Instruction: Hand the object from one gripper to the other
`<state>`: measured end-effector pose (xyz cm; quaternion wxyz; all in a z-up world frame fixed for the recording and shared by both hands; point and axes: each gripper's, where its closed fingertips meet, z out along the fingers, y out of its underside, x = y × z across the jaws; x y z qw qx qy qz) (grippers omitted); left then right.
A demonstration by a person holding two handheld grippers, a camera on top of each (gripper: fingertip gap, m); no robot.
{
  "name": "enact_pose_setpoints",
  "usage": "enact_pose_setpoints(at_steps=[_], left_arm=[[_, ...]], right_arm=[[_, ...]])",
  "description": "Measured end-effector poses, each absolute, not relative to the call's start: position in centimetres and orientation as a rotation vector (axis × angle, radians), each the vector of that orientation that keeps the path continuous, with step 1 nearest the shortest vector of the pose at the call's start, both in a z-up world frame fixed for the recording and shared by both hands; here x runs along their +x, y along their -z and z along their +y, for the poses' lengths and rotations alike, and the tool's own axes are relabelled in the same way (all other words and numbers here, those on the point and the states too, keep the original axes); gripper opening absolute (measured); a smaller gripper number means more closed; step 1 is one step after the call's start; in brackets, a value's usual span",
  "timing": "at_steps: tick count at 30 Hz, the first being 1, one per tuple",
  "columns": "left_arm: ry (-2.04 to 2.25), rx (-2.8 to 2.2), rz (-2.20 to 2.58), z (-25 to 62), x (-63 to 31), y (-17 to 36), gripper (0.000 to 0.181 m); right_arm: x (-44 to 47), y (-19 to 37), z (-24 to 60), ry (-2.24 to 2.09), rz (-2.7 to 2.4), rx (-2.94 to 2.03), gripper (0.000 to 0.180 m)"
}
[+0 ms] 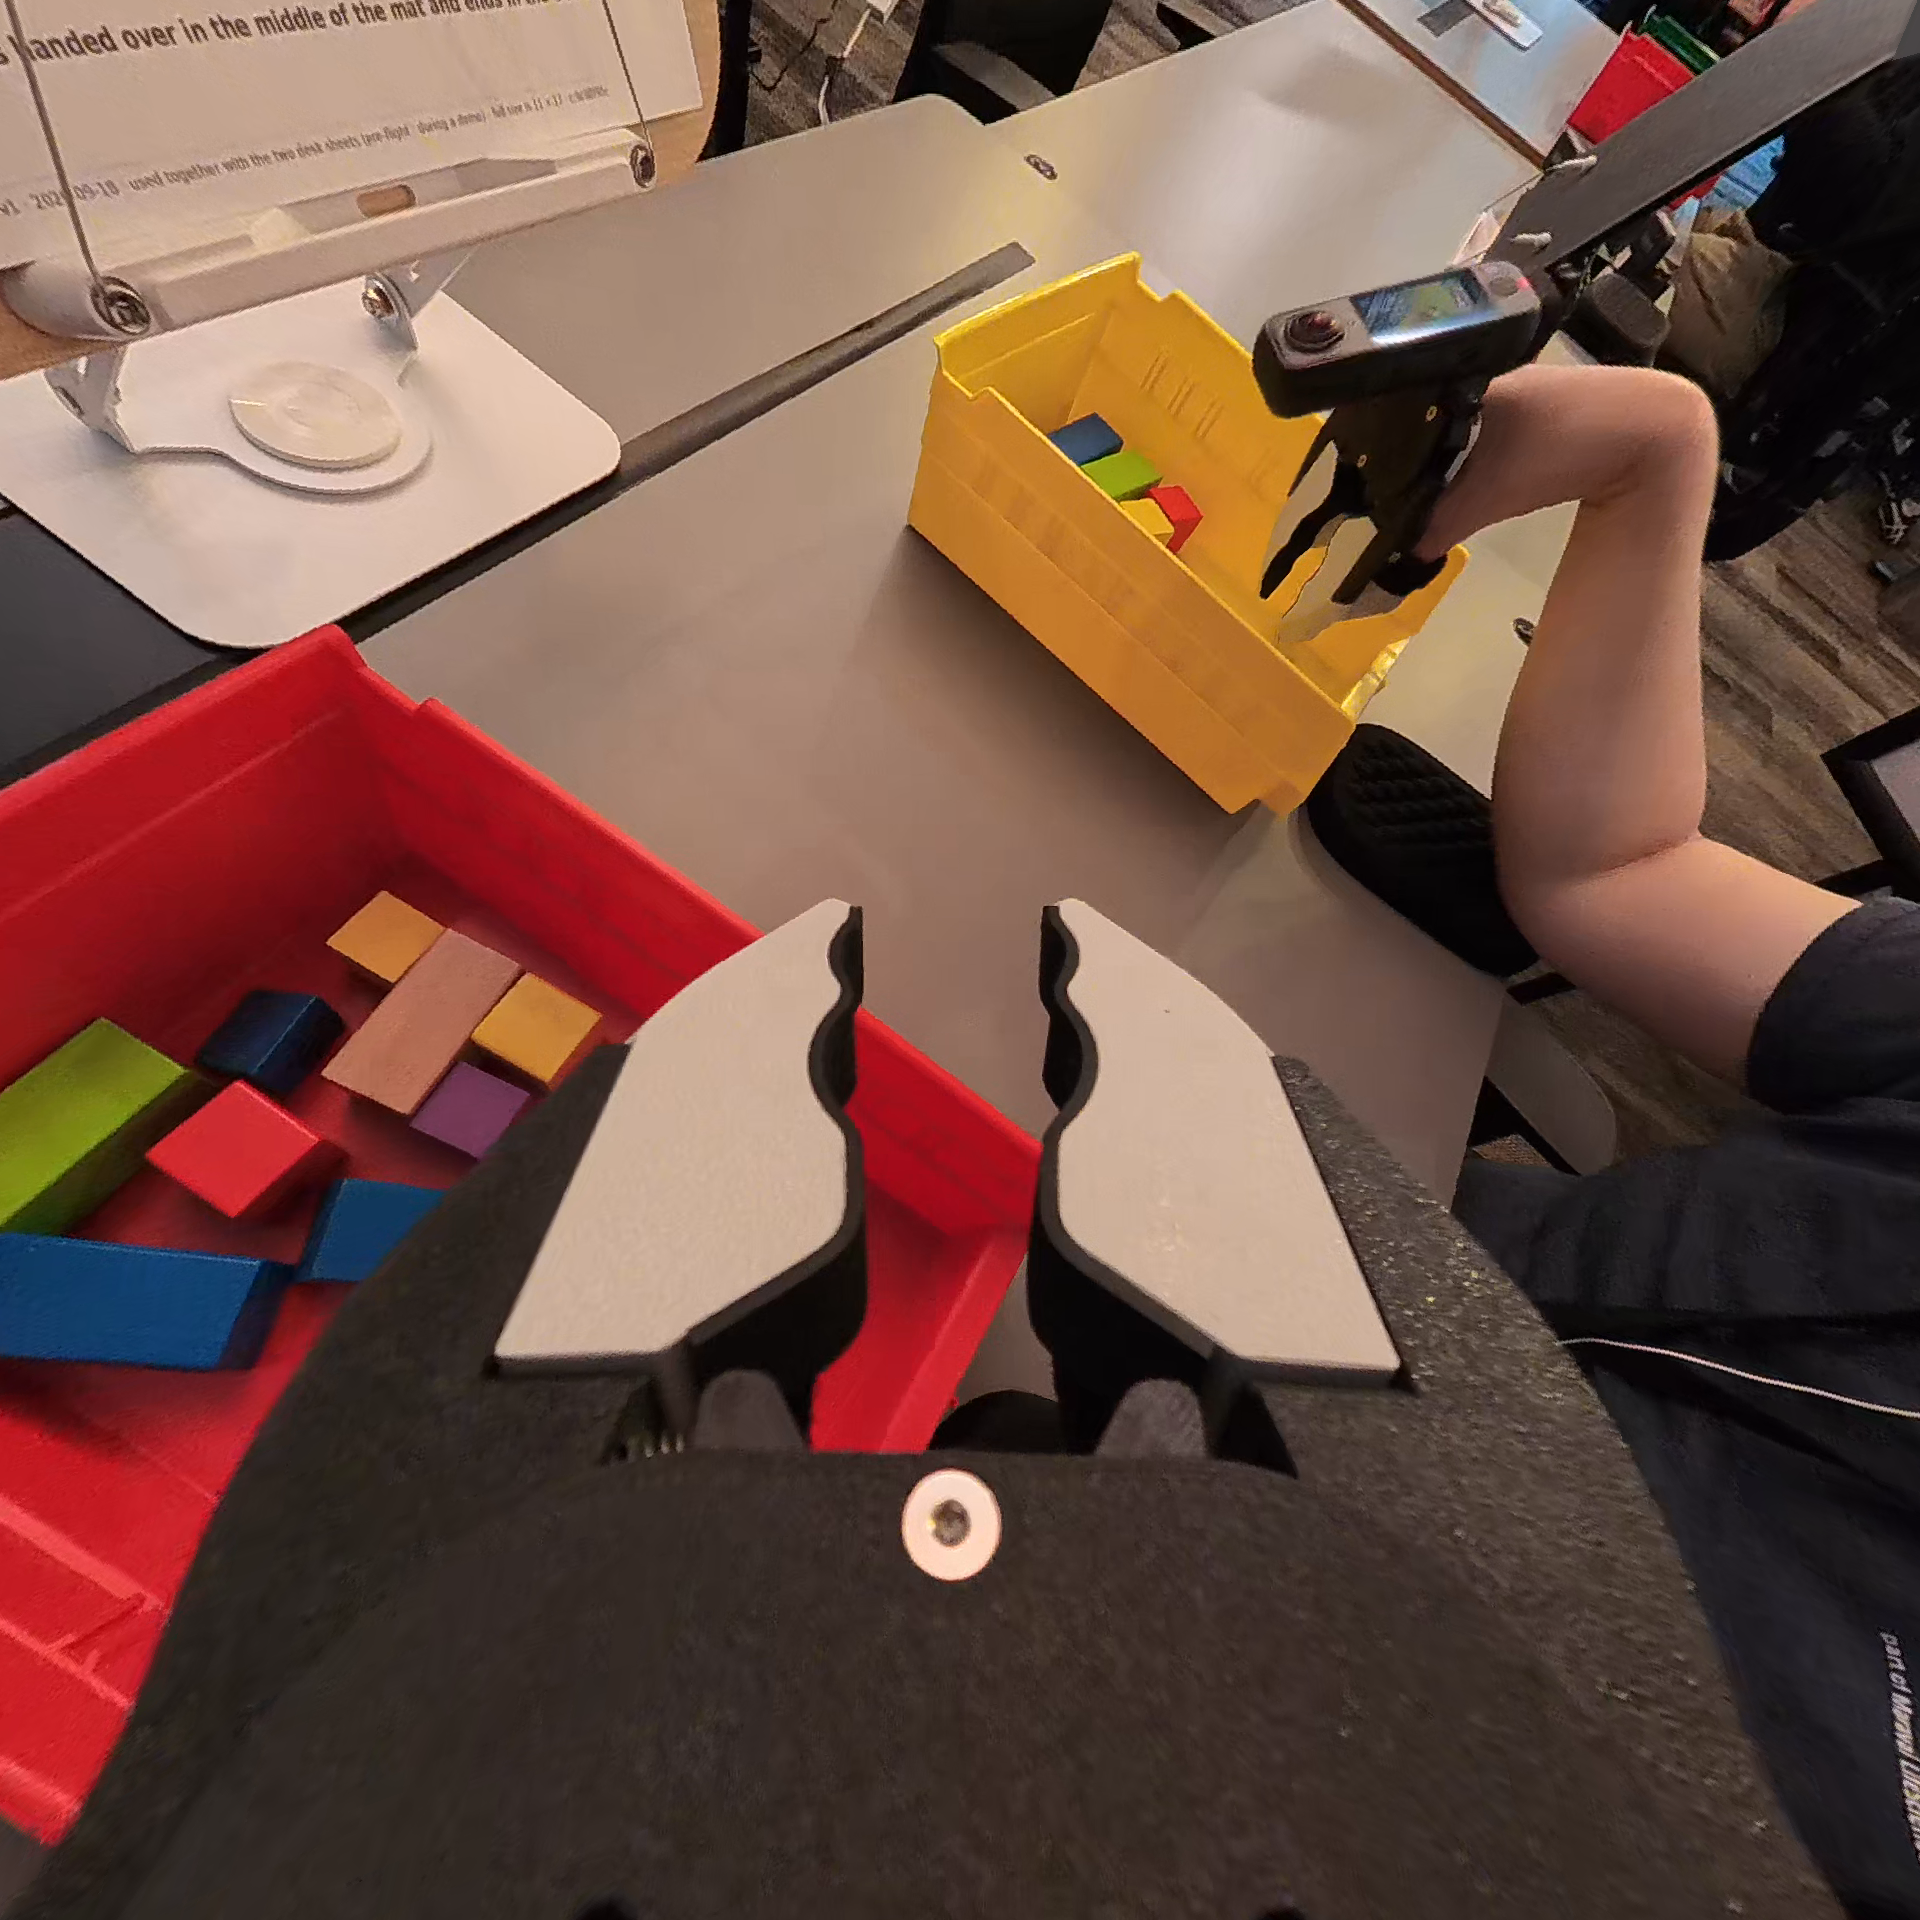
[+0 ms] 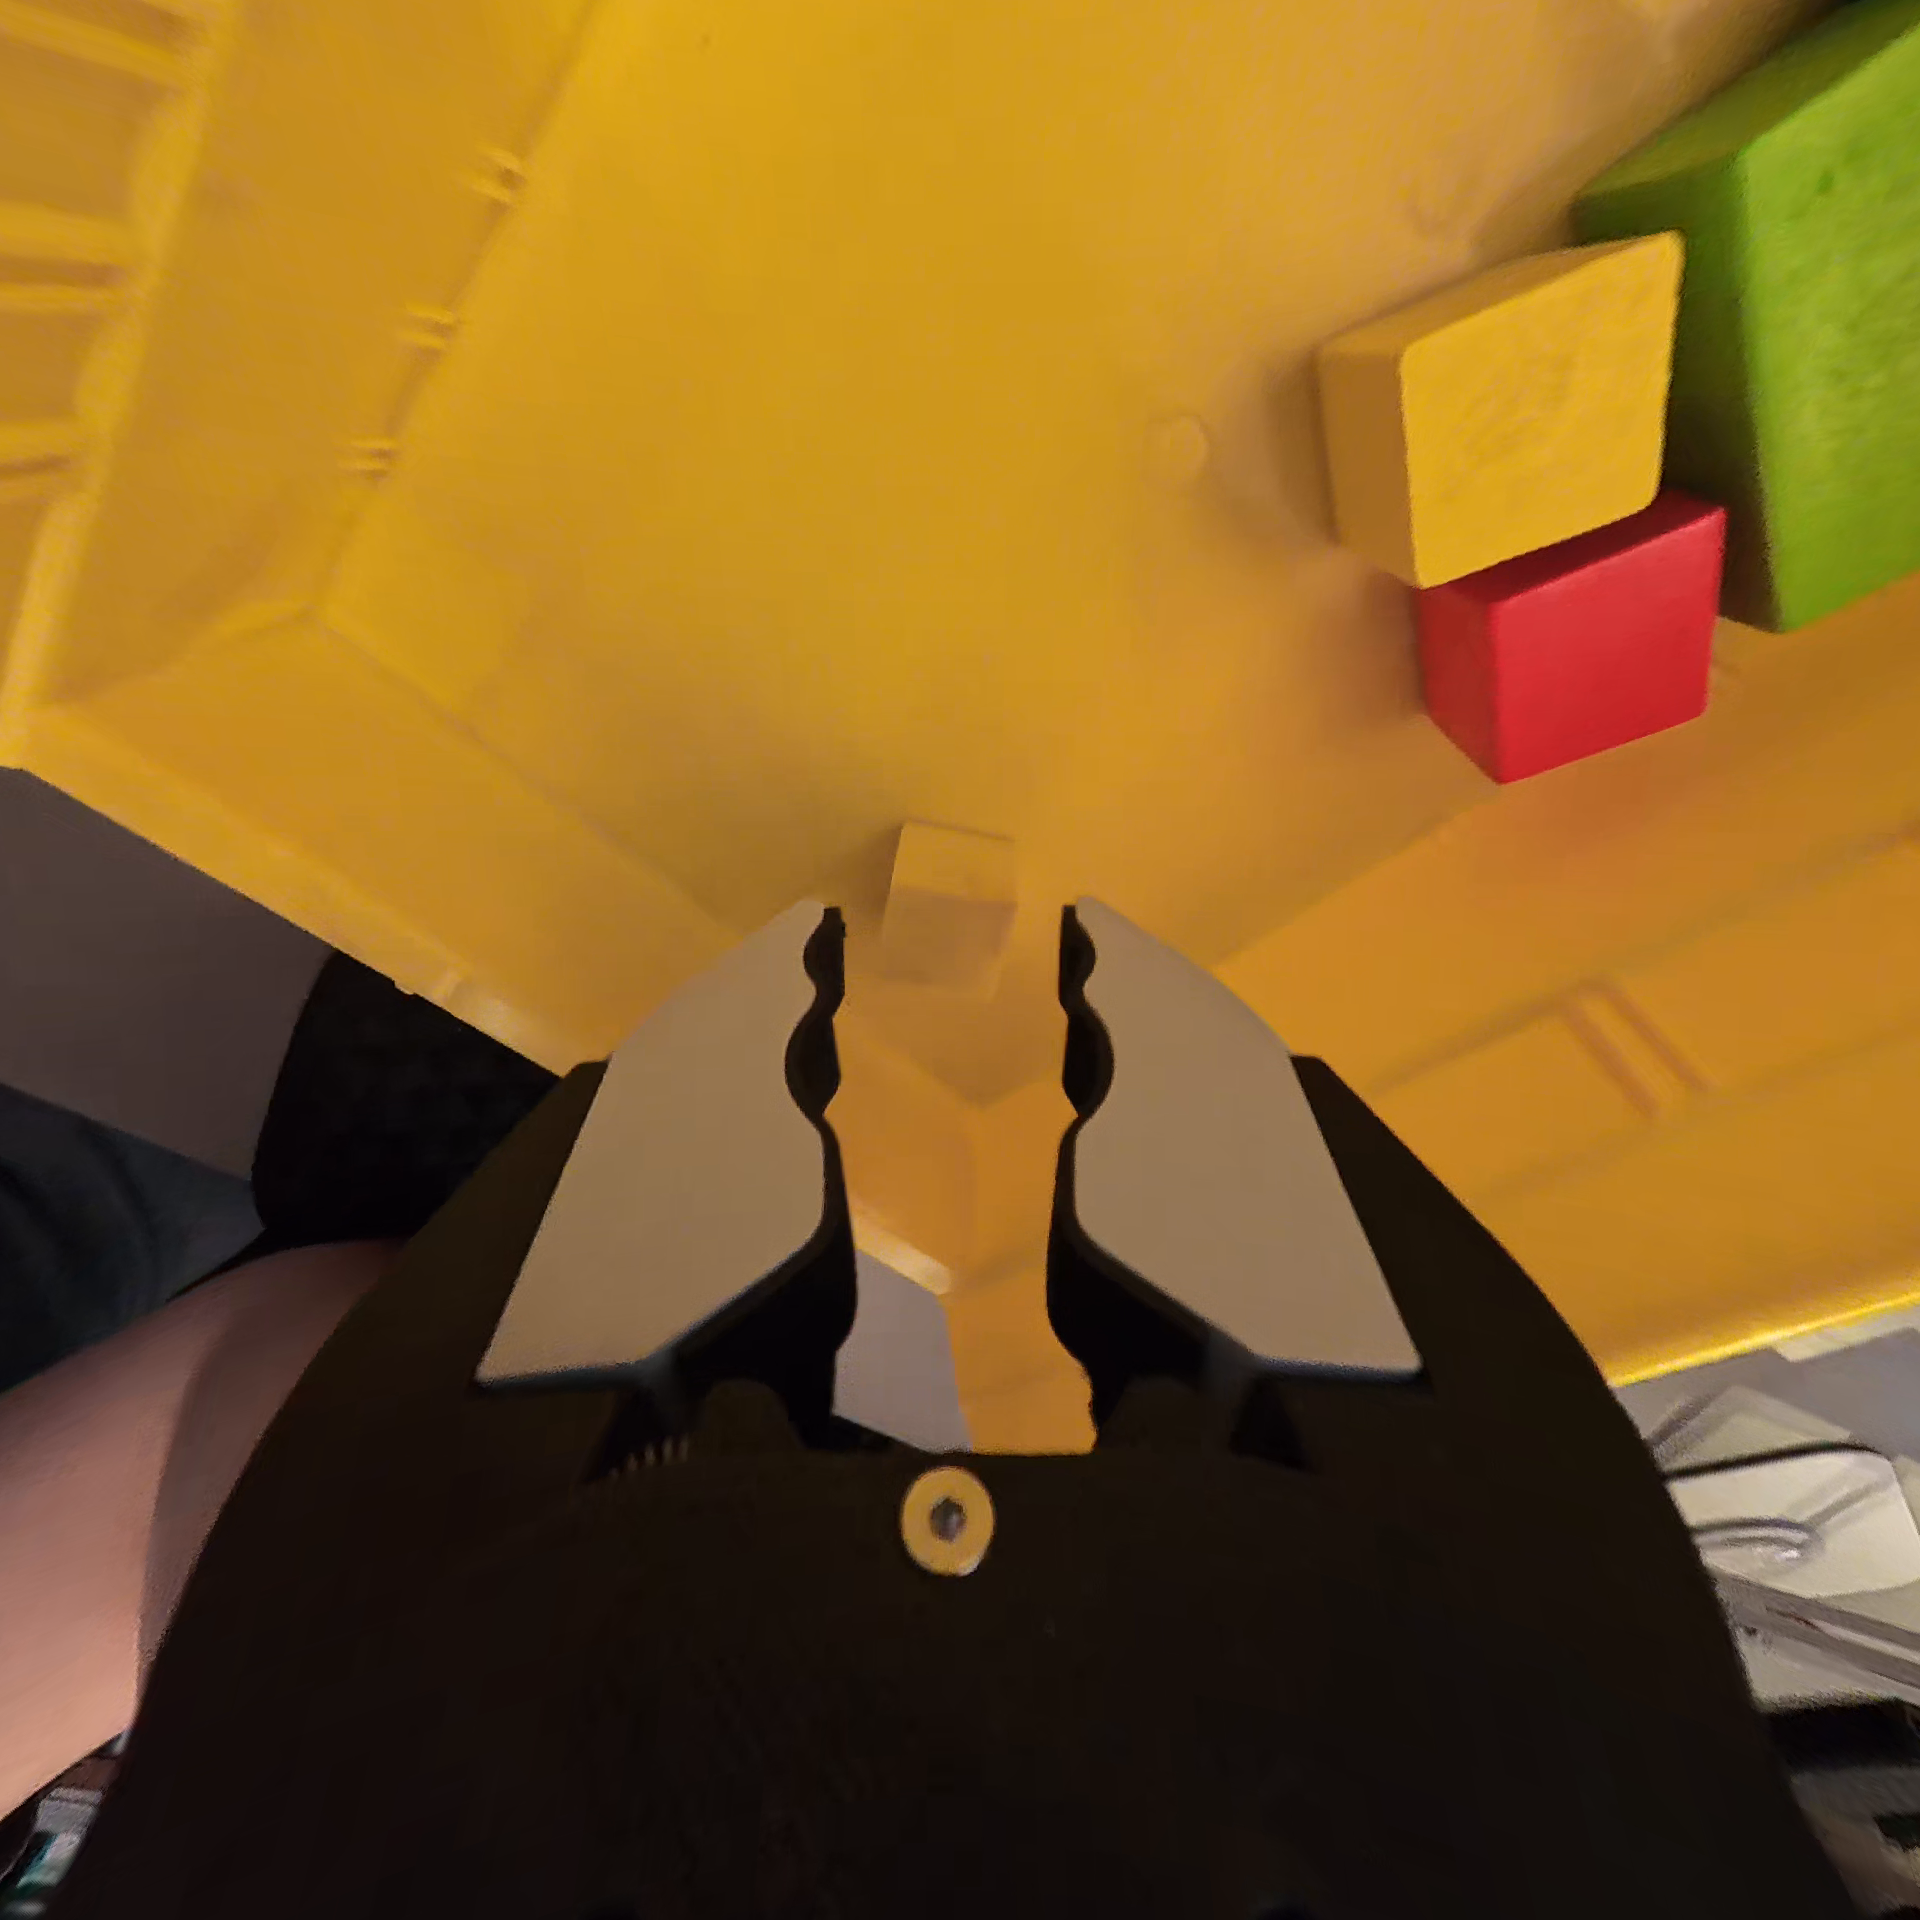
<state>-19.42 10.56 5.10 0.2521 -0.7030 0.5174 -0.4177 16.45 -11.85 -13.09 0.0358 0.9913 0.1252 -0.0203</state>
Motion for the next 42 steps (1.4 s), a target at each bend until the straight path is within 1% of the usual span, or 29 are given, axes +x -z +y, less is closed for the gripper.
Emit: enact_pose_setpoints(at_steps=[5,6,8,9,14,20,29,35,36,42], left_arm=[[1.134,-1.922,1.427,10.2,-19.5,-4.9,0.032],[1.133,-1.923,1.43,10.1,-19.5,-4.9,0.032],[1.132,-1.928,1.435,10.0,-19.6,-4.8,0.032],[1.13,-1.93,1.436,10.0,-19.6,-4.8,0.032],[1.135,-1.934,1.43,10.0,-19.6,-4.8,0.032],[1.13,-1.942,1.438,9.9,-19.5,-4.6,0.032],[1.111,-1.956,1.467,9.6,-19.0,-4.1,0.032],[1.117,-1.961,1.476,9.5,-18.9,-3.9,0.032],[1.121,-1.96,1.472,9.6,-18.9,-3.9,0.032],[1.097,-1.985,1.41,10.8,-20.0,-4.0,0.032]], right_arm=[[17.0,14.4,-12.9,0.024,0.34,2.945,0.043],[17.2,14.6,-13.2,0.017,0.331,2.919,0.041],[17.4,14.9,-13.6,0.009,0.344,2.878,0.028],[17.4,14.9,-13.5,0.008,0.362,2.885,0.028],[20.6,13.9,-11.6,-0.208,0.274,2.977,0.028],[22.8,14.5,-9.7,-0.294,0.173,3.025,0.028],[23.8,14.5,-8.2,-0.361,0.17,3.071,0.028],[23.4,14.5,-8.1,-0.291,0.128,3.104,0.031],[23.4,14.3,-8.1,-0.299,0.127,3.105,0.034],[23.3,12.6,-7.7,-0.379,0.169,3.142,0.035]])
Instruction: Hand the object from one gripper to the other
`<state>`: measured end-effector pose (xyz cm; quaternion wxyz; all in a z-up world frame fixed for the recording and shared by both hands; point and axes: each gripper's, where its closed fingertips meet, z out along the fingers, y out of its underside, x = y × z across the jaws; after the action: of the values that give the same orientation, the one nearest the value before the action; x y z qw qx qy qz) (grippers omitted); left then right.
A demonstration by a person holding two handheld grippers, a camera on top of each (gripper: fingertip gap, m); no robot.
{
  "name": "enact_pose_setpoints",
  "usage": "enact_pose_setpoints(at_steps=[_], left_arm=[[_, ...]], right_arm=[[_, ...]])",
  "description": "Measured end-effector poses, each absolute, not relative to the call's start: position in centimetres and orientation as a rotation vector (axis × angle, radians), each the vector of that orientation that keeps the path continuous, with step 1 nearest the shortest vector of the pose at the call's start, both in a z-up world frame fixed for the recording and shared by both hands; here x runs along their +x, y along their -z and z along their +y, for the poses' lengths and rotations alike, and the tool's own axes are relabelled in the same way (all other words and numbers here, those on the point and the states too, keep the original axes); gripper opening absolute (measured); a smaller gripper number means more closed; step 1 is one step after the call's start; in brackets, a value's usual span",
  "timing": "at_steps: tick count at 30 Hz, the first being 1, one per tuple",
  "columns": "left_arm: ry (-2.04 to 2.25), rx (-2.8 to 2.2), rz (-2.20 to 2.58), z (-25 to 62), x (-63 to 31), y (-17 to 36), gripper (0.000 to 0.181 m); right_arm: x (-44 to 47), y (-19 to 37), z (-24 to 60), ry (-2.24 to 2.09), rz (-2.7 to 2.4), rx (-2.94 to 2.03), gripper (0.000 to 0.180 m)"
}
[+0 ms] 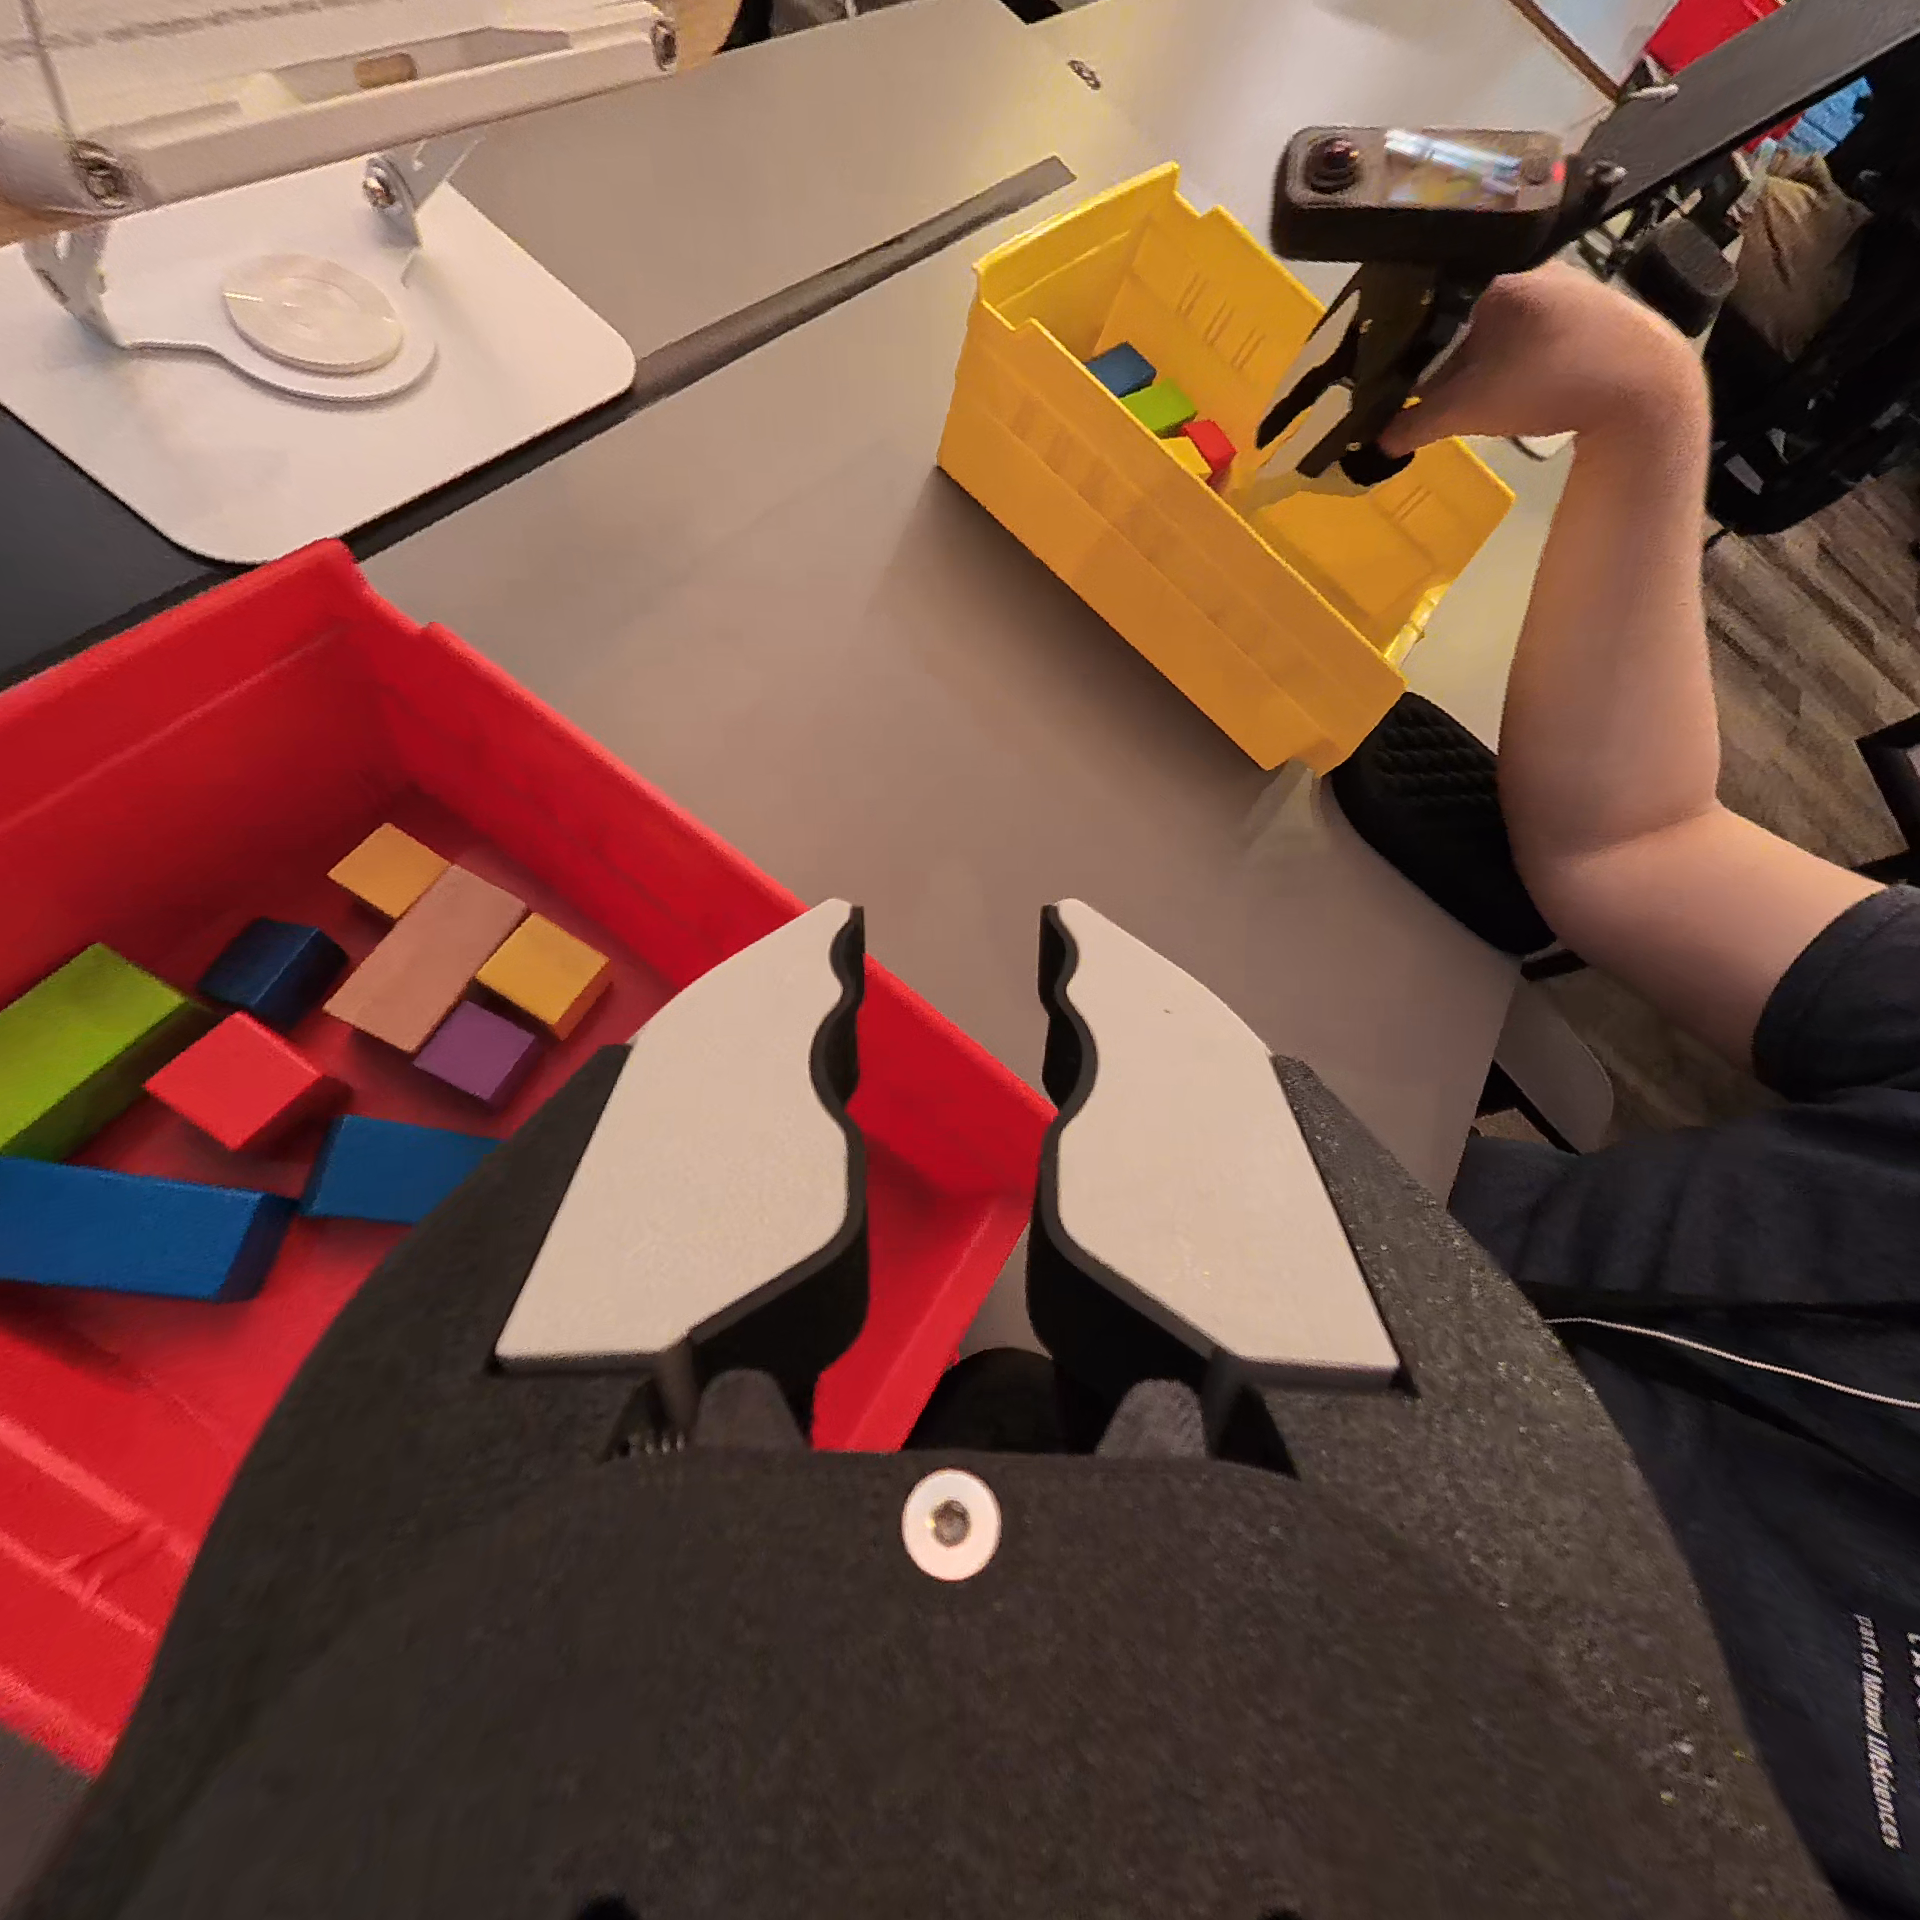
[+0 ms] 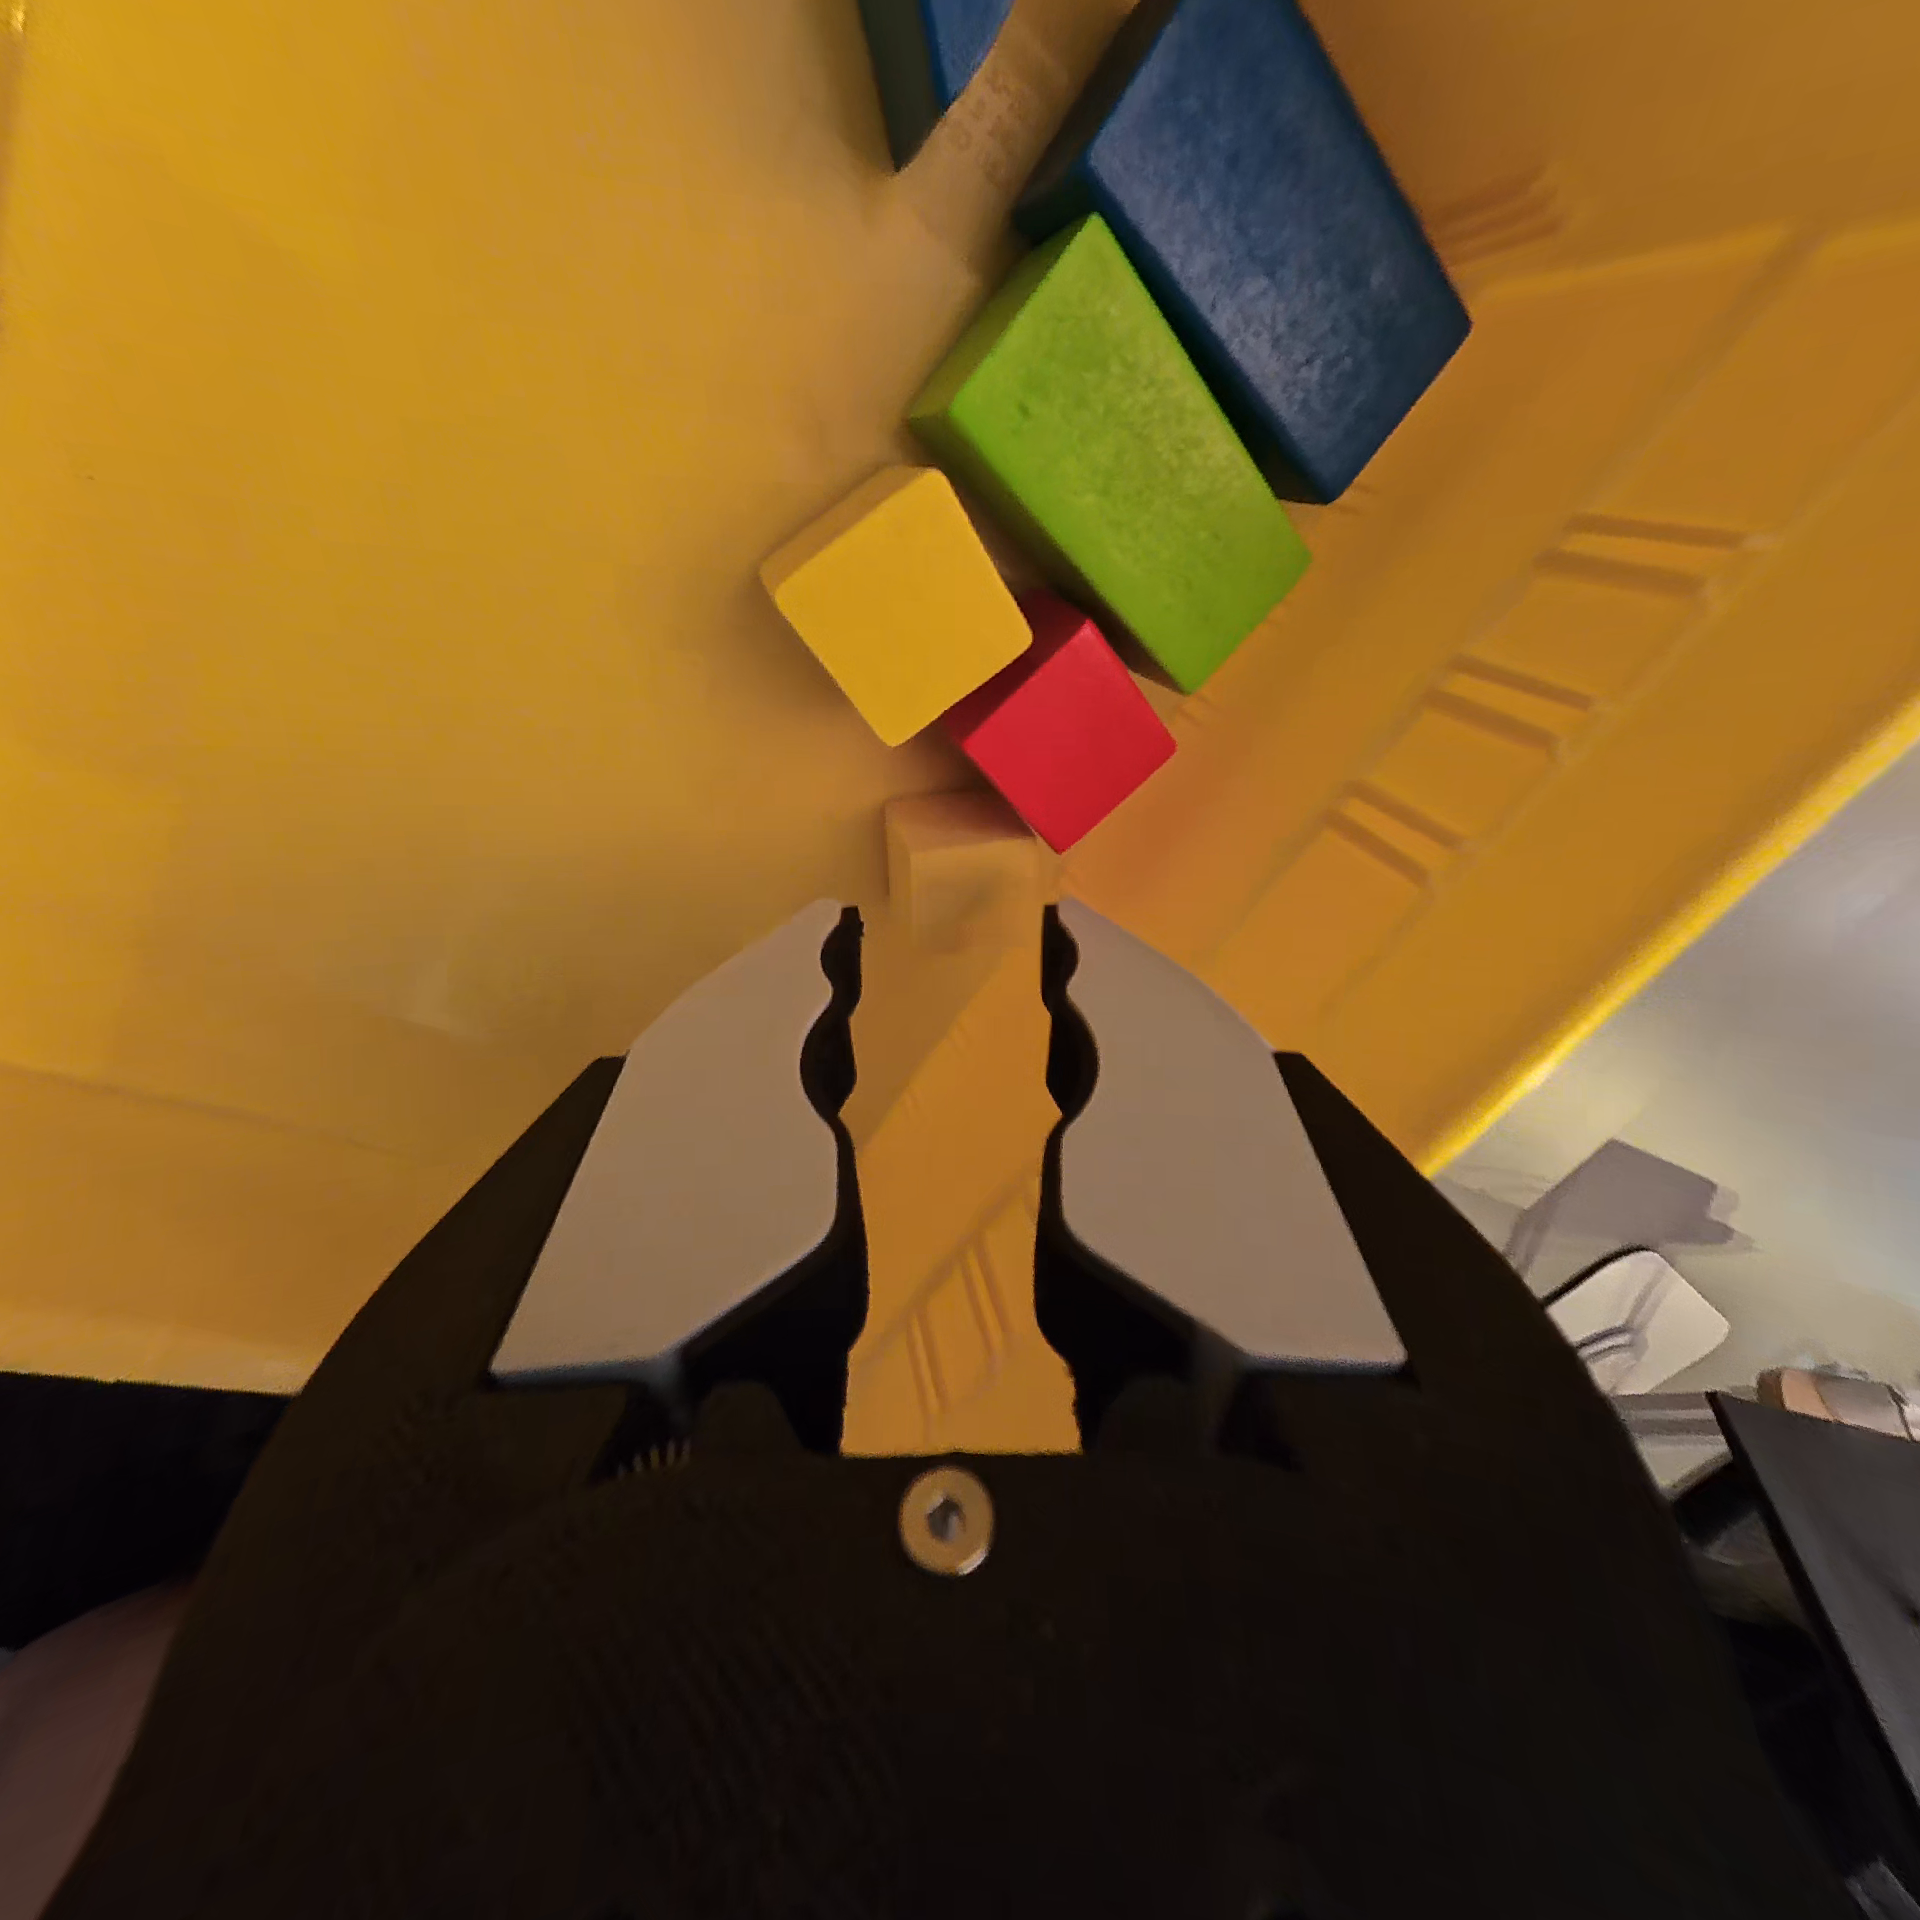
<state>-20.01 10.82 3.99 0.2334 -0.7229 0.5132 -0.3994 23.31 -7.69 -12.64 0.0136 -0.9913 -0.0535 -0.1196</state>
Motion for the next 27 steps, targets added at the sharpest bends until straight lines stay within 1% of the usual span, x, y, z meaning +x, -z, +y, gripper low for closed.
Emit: enact_pose_setpoints(at_steps=[3,6,9,12,18,24,25,27], left_arm=[[1.005,-2.048,1.374,12.2,-21.2,-3.0,0.032],[0.817,-2.201,1.361,13.9,-22.9,-0.1,0.032],[0.589,-2.333,1.369,15.9,-24.3,3.3,0.035],[0.393,-2.323,1.428,17.9,-24.3,5.9,0.043],[0.161,-2.474,1.314,20.8,-25.6,9.8,0.043],[0.225,-2.665,0.892,22.5,-25.6,11.2,0.045],[0.193,-2.664,0.861,22.8,-25.9,11.2,0.048],[0.158,-2.671,0.843,23.0,-26.3,11.5,0.058]], right_arm=[[23.4,11.2,-7.7,0.436,-0.167,-3.047,0.035],[22.8,8.7,-7.2,0.476,-0.18,-2.952,0.034],[21.8,6.1,-6.6,0.507,-0.208,-2.839,0.034],[20.8,4.7,-6.1,0.532,-0.27,-2.769,0.034],[20.4,4.7,-6.0,0.585,-0.338,-2.771,0.034],[20.9,5.5,-6.6,0.608,-0.349,-2.822,0.034],[21.0,5.5,-6.7,0.612,-0.349,-2.828,0.034],[21.0,5.6,-6.8,0.61,-0.351,-2.832,0.034]])
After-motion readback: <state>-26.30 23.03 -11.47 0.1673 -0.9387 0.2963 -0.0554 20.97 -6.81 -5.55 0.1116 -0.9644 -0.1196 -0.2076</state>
